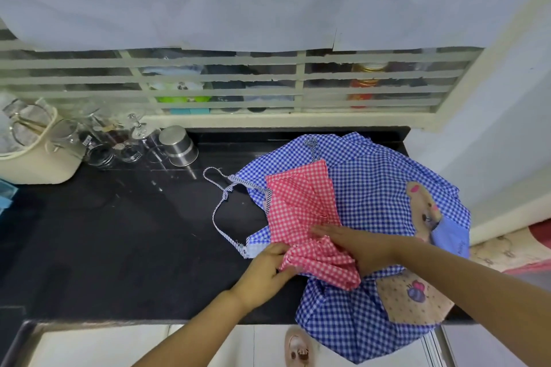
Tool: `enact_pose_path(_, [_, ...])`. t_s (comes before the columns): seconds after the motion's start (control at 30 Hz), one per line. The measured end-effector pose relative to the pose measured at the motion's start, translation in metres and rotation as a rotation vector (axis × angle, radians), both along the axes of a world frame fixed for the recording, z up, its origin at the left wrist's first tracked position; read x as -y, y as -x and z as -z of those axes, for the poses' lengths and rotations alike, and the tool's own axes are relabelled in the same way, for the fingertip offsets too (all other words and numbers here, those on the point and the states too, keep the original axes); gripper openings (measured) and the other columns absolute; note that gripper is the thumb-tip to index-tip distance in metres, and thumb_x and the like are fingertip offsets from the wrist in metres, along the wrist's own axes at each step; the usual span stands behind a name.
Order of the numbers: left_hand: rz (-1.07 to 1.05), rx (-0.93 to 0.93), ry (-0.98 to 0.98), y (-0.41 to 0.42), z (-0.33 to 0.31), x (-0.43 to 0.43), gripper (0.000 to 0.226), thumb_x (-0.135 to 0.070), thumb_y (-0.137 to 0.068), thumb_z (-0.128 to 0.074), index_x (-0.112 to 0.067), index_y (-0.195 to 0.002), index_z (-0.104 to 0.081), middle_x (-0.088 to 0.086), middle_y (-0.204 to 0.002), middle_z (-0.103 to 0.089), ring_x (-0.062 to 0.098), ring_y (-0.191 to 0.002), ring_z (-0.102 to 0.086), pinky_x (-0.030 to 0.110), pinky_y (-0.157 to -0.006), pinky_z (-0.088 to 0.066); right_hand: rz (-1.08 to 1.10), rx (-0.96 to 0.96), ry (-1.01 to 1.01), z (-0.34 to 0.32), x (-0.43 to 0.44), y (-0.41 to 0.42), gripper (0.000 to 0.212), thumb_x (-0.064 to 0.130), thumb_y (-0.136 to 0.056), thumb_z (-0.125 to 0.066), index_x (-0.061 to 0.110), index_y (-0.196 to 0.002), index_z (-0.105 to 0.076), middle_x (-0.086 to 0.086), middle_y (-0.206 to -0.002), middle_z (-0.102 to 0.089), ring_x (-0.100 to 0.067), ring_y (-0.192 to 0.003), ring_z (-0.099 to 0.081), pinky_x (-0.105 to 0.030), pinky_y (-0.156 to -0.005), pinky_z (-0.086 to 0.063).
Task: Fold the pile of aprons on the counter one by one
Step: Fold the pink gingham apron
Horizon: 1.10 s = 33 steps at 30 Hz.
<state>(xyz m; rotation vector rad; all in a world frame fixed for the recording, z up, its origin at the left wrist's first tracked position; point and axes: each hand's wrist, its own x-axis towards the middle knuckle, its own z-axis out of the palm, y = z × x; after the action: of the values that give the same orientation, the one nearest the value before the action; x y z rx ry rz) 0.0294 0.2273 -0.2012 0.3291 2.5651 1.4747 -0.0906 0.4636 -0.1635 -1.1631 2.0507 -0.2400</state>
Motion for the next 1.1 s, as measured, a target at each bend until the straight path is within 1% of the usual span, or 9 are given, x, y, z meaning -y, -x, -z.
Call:
enact_pose_path(0.1, [-0.047,0.32,-0.176,0.012,-0.015,0.001,0.03,-0.031,-0.093,-0.056,-0.009,-0.11,-0.067,-0.006,-0.112,-0.067,0.003,-0.103,-0.06,0.022,-0.094,-0.043,0.186,0.181,0.076,-0.005,-0.002,-0.002,0.126,0.041,-0.068,-0.083,0.042,-0.148,0.014,0.015,-0.156,-0.012,-0.004,-0.14,-0.018,-0.026,-0.117,-0.02])
enact_pose_path(0.2, [0.026,0.454,-0.18,0.026,-0.029,0.002,0.036,-0.011,-0.081,-0.067,-0.014,-0.117,-0.063,-0.009,-0.111,-0.064,-0.011,-0.094,-0.058,0.012,-0.088,-0.042,0.223,0.241,0.137,-0.01,0.0,-0.003,0.084,0.035,-0.084,-0.07,0.046,-0.146,-0.014,0.022,-0.153,-0.011,-0.002,-0.141,-0.017,-0.017,-0.116,-0.015])
enact_pose_path(0.27, [0.075,0.483,-0.123,0.031,-0.035,-0.001,0.047,-0.015,-0.067,-0.065,-0.012,-0.114,-0.063,-0.011,-0.095,-0.061,-0.011,-0.08,-0.054,0.01,-0.078,-0.044,0.206,0.256,0.151,-0.008,0.0,-0.002,0.06,0.032,-0.09,-0.063,0.038,-0.142,-0.034,0.023,-0.153,-0.007,-0.004,-0.144,-0.013,-0.025,-0.119,-0.015])
enact_pose_path(0.47, [0.005,0.681,-0.193,0.044,-0.039,-0.009,0.054,-0.014,-0.056,-0.057,-0.014,-0.109,-0.065,-0.003,-0.095,-0.065,0.008,-0.089,-0.059,0.022,-0.083,-0.048,0.222,0.013,0.315,0.006,-0.002,-0.018,0.07,0.054,-0.081,-0.066,0.042,-0.141,-0.031,0.022,-0.152,-0.015,0.009,-0.14,-0.01,-0.013,-0.115,-0.012])
enact_pose_path(0.57, [-0.026,0.752,-0.118,0.058,-0.039,-0.008,0.05,-0.015,-0.051,-0.055,-0.014,-0.1,-0.065,0.001,-0.105,-0.062,0.016,-0.099,-0.056,0.029,-0.092,-0.046,0.344,-0.091,0.386,0.024,-0.007,-0.028,0.061,0.065,-0.082,-0.059,0.045,-0.136,-0.043,0.019,-0.149,-0.031,0.002,-0.136,-0.029,-0.024,-0.116,-0.025])
enact_pose_path(0.7, [-0.108,0.789,-0.292,0.067,-0.043,-0.008,0.044,-0.011,-0.049,-0.054,-0.011,-0.093,-0.058,0.001,-0.101,-0.061,0.017,-0.096,-0.054,0.034,-0.091,-0.045,0.717,0.258,0.486,0.013,-0.002,-0.034,0.054,0.065,-0.076,-0.065,0.043,-0.122,-0.046,0.017,-0.131,-0.049,-0.004,-0.121,-0.049,-0.027,-0.103,-0.042])
enact_pose_path(0.87, [-0.193,0.845,-0.664,0.071,-0.038,-0.006,0.054,-0.011,-0.072,-0.067,-0.004,-0.124,-0.053,0.007,-0.115,-0.068,0.023,-0.105,-0.066,0.03,-0.087,-0.053,0.893,0.574,0.582,-0.013,0.015,-0.028,0.033,0.035,-0.092,-0.055,0.035,-0.125,-0.053,0.027,-0.119,-0.062,0.006,-0.111,-0.057,-0.011,-0.091,-0.046])
enact_pose_path(1.0, [-0.367,0.747,-0.607,0.065,-0.027,-0.014,0.058,-0.026,-0.078,-0.078,-0.01,-0.128,-0.054,0.007,-0.118,-0.067,0.022,-0.105,-0.066,0.025,-0.079,-0.055,1.05,0.687,0.568,-0.019,0.018,-0.022,0.025,0.03,-0.09,-0.057,0.023,-0.112,-0.065,0.012,-0.107,-0.071,-0.004,-0.099,-0.067,-0.011,-0.075,-0.05])
enact_pose_path(1.1, [-0.437,0.666,-0.493,0.065,-0.023,-0.02,0.064,-0.036,-0.073,-0.076,-0.012,-0.128,-0.054,0.004,-0.116,-0.067,0.019,-0.102,-0.066,0.024,-0.079,-0.054,1.143,0.735,0.517,-0.013,0.016,-0.016,0.032,0.037,-0.086,-0.063,0.016,-0.109,-0.069,0.005,-0.107,-0.072,-0.012,-0.098,-0.068,-0.019,-0.081,-0.05])
